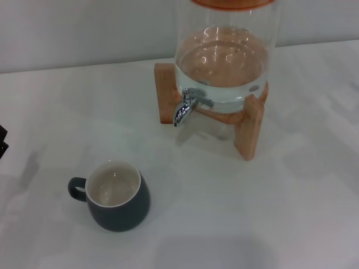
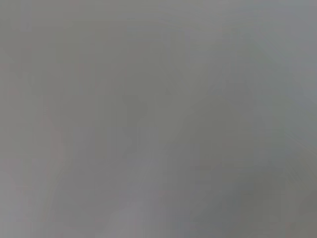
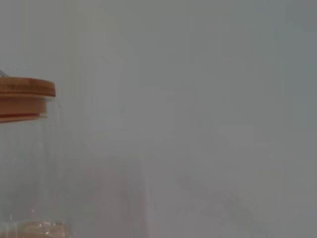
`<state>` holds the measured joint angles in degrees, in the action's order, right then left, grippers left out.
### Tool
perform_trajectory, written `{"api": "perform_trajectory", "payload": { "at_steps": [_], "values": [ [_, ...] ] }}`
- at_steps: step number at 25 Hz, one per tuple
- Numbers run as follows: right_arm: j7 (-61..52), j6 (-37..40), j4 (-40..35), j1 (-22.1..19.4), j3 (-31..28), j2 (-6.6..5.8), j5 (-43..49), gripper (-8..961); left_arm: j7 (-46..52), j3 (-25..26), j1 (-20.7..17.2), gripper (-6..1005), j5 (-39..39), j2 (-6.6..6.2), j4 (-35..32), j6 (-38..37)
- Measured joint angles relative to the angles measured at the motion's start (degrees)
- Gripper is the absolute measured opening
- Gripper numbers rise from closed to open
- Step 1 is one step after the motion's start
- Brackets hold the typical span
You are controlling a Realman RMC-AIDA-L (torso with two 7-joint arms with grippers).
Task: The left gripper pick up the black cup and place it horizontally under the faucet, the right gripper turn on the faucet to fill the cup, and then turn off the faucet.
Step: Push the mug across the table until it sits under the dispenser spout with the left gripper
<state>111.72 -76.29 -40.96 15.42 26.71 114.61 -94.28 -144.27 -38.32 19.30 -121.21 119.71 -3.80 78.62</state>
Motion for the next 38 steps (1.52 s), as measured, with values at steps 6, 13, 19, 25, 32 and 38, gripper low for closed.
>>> {"api": "perform_trajectory", "payload": {
  "at_steps": [6,13,19,25,32,38],
  "values": [
    [-0.1,0.0,0.0,0.1,0.0,0.0,-0.2,811,-3.1,0.0,-0.4,892,0.1,0.1,1.7,3.2],
    [-0.2,0.7,0.0,0.2,0.0,0.0,-0.2,811,-6.5,0.0,-0.5,892,0.1,0.17,5.2,5.6],
    [-0.3,0.8,0.0,0.8,0.0,-0.03,-0.2,811,-9.2,0.0,-1.0,892,0.6,0.18,8.9,7.9],
    [-0.3,0.8,0.2,1.3,0.0,-0.16,-0.2,811,-9.2,0.0,-2.3,893,3.2,0.18,9.7,8.4],
    [-0.3,0.9,0.6,1.7,0.0,-0.34,-0.2,811,-9.5,0.0,-2.8,893,3.4,0.17,10.6,6.1],
    [-0.3,0.9,0.6,1.5,0.0,-0.08,-0.2,811,-9.5,0.0,-1.9,893,4.8,0.17,10.6,2.5]
  ]
}}
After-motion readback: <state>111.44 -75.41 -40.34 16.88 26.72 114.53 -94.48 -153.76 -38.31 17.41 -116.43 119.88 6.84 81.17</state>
